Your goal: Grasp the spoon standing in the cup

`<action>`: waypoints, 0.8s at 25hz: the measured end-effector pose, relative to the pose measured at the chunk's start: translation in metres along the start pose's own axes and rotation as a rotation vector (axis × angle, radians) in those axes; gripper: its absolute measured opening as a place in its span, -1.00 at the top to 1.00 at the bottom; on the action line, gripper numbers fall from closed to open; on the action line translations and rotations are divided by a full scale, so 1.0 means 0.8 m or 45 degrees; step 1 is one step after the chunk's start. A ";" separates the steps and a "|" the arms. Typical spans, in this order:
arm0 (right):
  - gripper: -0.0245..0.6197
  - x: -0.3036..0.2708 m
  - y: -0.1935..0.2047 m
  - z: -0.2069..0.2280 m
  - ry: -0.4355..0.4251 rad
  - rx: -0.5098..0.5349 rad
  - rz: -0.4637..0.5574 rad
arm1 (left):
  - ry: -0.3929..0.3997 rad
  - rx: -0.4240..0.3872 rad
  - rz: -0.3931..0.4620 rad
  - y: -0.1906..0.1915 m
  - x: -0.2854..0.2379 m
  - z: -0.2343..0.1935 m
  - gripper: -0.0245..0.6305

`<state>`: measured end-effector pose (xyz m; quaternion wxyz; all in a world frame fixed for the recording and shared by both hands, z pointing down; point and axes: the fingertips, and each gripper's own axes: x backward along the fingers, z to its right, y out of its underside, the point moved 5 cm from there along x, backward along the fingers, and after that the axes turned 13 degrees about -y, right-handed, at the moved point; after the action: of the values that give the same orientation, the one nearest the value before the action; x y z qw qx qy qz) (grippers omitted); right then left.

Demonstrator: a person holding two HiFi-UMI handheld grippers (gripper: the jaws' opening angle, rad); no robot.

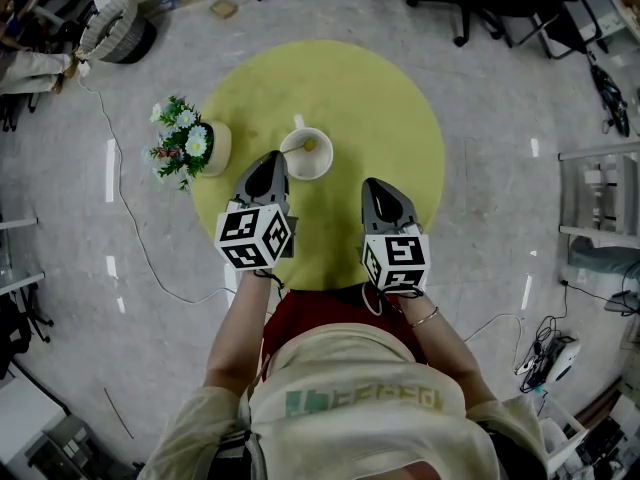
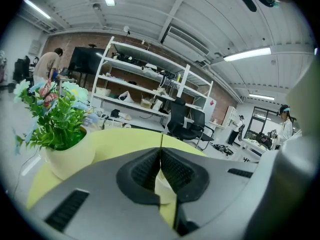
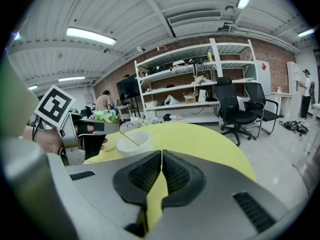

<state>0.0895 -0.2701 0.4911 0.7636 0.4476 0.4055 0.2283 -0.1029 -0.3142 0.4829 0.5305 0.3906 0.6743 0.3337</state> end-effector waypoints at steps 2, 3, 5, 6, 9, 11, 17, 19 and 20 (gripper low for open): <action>0.81 0.004 0.001 -0.002 0.003 0.003 0.004 | 0.004 -0.001 0.010 -0.001 0.005 0.001 0.85; 0.81 0.005 0.001 -0.003 0.006 0.004 0.005 | 0.006 -0.001 0.015 -0.002 0.006 0.001 0.85; 0.81 0.008 0.000 -0.006 0.013 0.004 0.009 | 0.009 0.001 0.027 -0.005 0.009 0.001 0.85; 0.81 0.010 0.000 -0.007 0.016 0.006 0.011 | 0.010 0.003 0.033 -0.006 0.012 0.001 0.85; 0.81 0.017 0.001 -0.012 0.018 0.013 0.018 | 0.014 0.004 0.053 -0.008 0.022 0.004 0.85; 0.81 0.021 0.002 -0.016 0.021 0.014 0.022 | 0.018 0.004 0.067 -0.010 0.028 0.006 0.85; 0.81 0.029 0.004 -0.031 0.023 0.032 0.044 | 0.029 0.002 0.111 -0.015 0.047 0.003 0.85; 0.81 0.034 0.004 -0.036 0.027 0.033 0.051 | 0.032 0.003 0.126 -0.017 0.055 0.003 0.85; 0.81 0.038 0.005 -0.038 0.029 0.031 0.054 | 0.034 0.003 0.134 -0.018 0.059 0.004 0.85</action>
<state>0.0817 -0.2316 0.4740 0.7484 0.4628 0.4073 0.2444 -0.1086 -0.2792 0.4487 0.5028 0.4216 0.6602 0.3655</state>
